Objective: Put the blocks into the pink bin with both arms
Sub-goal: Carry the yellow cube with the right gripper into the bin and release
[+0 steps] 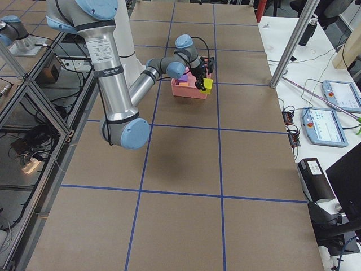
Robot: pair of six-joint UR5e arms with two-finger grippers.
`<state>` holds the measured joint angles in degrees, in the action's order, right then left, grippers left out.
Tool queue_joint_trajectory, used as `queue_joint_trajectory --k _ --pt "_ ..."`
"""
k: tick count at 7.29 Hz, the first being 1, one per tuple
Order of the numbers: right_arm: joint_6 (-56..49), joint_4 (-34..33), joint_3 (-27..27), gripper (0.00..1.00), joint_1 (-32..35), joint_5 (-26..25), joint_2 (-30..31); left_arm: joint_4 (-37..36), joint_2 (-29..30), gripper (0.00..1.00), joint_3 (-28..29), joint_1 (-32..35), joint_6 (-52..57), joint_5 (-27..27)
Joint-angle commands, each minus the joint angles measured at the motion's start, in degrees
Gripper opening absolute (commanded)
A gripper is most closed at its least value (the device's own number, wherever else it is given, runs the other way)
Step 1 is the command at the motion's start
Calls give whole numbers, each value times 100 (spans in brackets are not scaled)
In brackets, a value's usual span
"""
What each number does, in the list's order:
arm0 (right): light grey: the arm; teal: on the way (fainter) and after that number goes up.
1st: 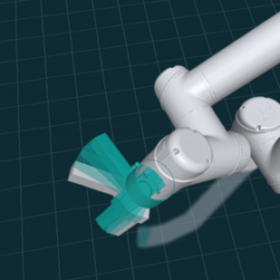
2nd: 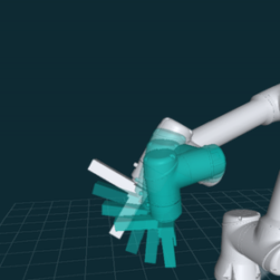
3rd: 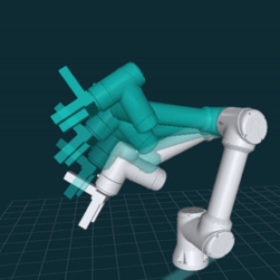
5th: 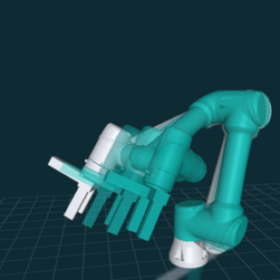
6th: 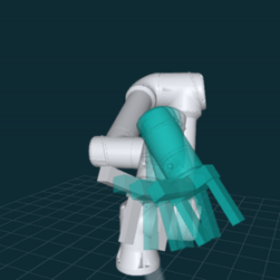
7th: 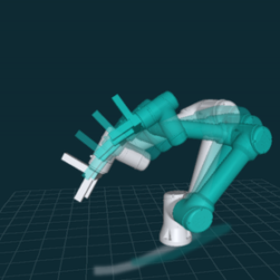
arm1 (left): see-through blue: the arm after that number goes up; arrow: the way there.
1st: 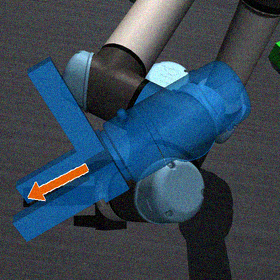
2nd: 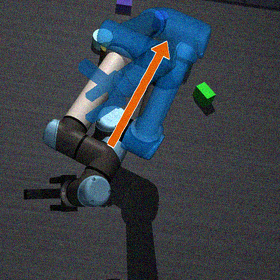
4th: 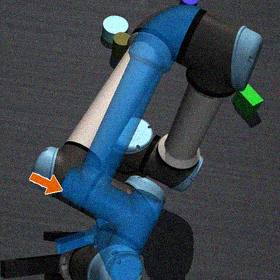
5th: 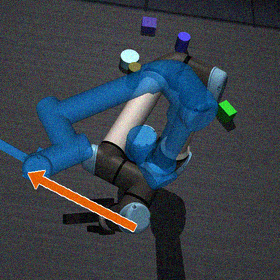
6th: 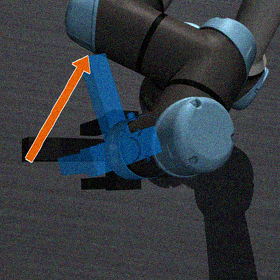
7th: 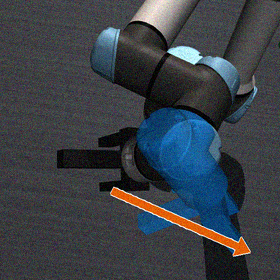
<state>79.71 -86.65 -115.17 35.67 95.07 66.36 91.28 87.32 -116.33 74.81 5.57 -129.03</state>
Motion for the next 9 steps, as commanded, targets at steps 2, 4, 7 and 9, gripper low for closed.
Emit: queue_joint_trajectory --k 2,4,7,9 --pt "841 -1153 1202 0 -604 -111 -1858 4 -66 100 14 7 5 0" --pt "1283 -1623 1383 98 -824 -251 -2047 4 -66 100 14 -1 -30 -8" --pt "1197 -2795 1060 100 -807 -323 -2295 12 -267 100 249 7 -56 18" --pt "473 -3190 612 100 -100 324 -2120 4 -276 100 497 77 -30 62"
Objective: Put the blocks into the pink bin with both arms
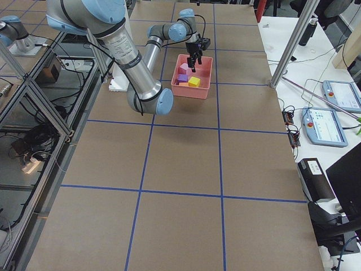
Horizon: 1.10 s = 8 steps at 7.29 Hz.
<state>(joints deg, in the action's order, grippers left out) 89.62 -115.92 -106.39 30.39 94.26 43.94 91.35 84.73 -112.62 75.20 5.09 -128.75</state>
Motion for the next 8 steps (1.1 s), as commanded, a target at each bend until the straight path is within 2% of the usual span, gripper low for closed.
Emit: queue_joint_trajectory --k 1,3,5,6,8 --pt "-1360 -221 -546 100 850 757 645 32 -70 100 249 474 10 -10" --pt "-3345 -203 -759 100 1825 1522 1307 41 -350 100 529 1021 80 -28" --pt "-5471 -194 -804 100 2661 1832 1957 33 -833 100 496 1364 54 -193" --pt "-6587 145 -778 100 3178 2111 2569 -2 -870 100 496 1479 19 -430" --pt "-8015 1915 -402 100 4242 2848 4054 -12 -940 100 513 1489 -8 -432"
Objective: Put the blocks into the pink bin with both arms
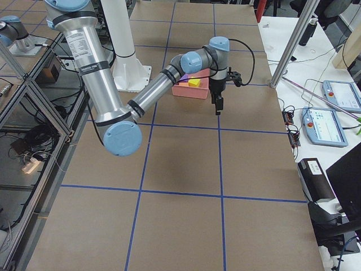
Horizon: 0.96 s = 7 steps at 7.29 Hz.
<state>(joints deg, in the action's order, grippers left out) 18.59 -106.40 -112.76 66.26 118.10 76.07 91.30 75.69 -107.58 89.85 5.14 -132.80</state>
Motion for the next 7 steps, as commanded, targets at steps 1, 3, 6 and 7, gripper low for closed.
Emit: queue_joint_trajectory --k 1,3,6,7 --pt "-1554 1355 516 100 1270 860 1361 1 -63 100 52 24 -4 25" --pt "-2025 1412 676 100 2072 969 2092 36 -125 100 -17 33 57 26" --pt "-2418 1420 887 100 3094 978 2753 45 -274 100 -18 -2 40 43" --pt "-2761 1412 879 100 3130 1013 2816 63 -318 100 -18 6 49 35"
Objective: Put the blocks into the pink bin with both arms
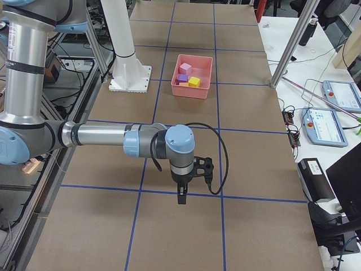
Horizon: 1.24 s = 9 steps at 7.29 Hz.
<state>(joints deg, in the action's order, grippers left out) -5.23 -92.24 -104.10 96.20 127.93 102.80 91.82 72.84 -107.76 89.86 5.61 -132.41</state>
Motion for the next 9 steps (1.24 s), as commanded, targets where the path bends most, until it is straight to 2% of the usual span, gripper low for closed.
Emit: queue_joint_trajectory --k 1,5,9 --pt "-426 -4 30 100 144 30 196 12 -33 100 9 5 10 -13" --pt "-312 13 4 100 118 100 206 12 -68 100 53 -4 10 -31" --pt "-286 13 13 100 -259 65 99 3 -77 100 36 -4 10 -48"
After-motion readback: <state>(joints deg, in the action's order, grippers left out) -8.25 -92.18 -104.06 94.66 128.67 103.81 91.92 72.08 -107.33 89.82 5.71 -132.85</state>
